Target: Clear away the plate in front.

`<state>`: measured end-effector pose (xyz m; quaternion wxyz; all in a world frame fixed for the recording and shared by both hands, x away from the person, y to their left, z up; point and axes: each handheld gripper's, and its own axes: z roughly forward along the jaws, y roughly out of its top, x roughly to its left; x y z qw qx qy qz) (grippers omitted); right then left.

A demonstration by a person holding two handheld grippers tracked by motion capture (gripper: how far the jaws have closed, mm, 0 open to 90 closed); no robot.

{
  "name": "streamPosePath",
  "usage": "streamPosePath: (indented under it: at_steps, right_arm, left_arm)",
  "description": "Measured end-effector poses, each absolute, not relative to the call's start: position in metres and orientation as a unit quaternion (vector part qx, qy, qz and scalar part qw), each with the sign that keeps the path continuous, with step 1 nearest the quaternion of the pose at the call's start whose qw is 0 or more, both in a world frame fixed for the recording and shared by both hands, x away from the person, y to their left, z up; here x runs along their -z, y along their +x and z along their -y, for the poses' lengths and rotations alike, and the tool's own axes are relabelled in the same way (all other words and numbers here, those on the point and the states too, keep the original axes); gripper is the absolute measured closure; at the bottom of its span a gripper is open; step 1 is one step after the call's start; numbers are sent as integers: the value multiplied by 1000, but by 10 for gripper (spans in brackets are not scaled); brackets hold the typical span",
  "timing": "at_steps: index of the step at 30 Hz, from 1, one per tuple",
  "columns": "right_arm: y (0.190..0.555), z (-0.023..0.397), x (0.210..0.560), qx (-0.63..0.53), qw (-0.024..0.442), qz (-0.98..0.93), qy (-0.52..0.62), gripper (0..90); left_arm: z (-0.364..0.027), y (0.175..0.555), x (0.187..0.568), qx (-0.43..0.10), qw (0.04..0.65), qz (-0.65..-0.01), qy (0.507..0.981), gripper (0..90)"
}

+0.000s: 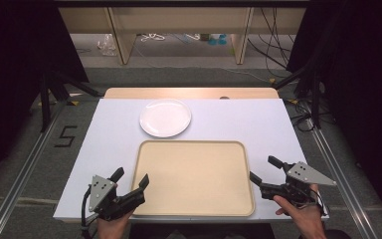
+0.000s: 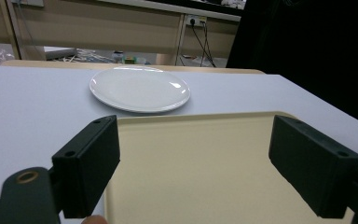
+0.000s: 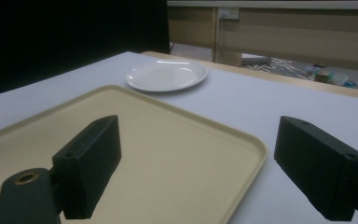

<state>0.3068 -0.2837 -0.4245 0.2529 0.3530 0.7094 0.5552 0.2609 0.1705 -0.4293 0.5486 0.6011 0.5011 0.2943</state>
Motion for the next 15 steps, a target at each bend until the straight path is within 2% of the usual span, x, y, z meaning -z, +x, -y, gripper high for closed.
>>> streamPosePath:
  at_steps: [15]
  right_arm:
    - [306, 283, 424, -557, 250, -711, 349, 155]
  left_arm:
    - [-171, 264, 433, -287, 551, -512, 593, 160]
